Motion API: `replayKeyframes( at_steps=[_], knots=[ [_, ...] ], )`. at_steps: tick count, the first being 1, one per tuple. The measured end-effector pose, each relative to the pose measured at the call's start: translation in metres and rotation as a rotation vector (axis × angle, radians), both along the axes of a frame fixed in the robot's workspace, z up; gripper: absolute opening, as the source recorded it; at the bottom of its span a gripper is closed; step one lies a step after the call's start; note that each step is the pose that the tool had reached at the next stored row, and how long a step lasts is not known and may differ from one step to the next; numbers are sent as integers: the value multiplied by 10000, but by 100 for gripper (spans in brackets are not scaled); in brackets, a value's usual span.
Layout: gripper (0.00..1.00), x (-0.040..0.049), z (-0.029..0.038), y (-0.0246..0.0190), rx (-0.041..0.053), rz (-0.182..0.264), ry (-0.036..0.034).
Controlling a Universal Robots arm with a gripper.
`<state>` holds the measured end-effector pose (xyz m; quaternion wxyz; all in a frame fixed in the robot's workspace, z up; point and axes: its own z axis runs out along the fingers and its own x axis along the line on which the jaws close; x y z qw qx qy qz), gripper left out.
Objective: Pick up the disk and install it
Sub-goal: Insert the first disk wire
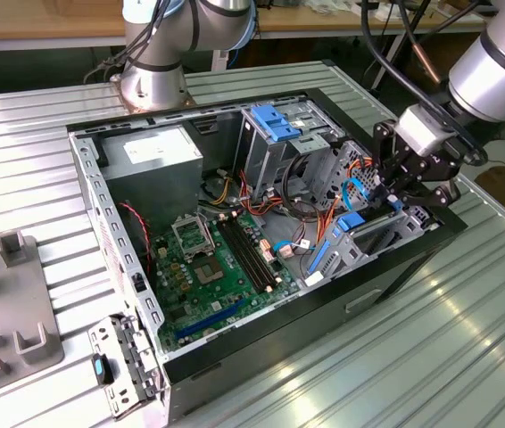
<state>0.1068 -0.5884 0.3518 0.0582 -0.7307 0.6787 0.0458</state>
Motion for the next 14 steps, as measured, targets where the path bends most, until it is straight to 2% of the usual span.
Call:
replayKeyframes(
  at_steps=[1, 3, 8, 14],
  knots=[
    [16, 0, 0, -1, 16, -1, 0],
    [16, 0, -2, -11, 270, 0, 0],
    [16, 0, -9, -49, 273, 1, 0],
    [16, -2, -19, -55, 292, 43, -31]
  ],
)
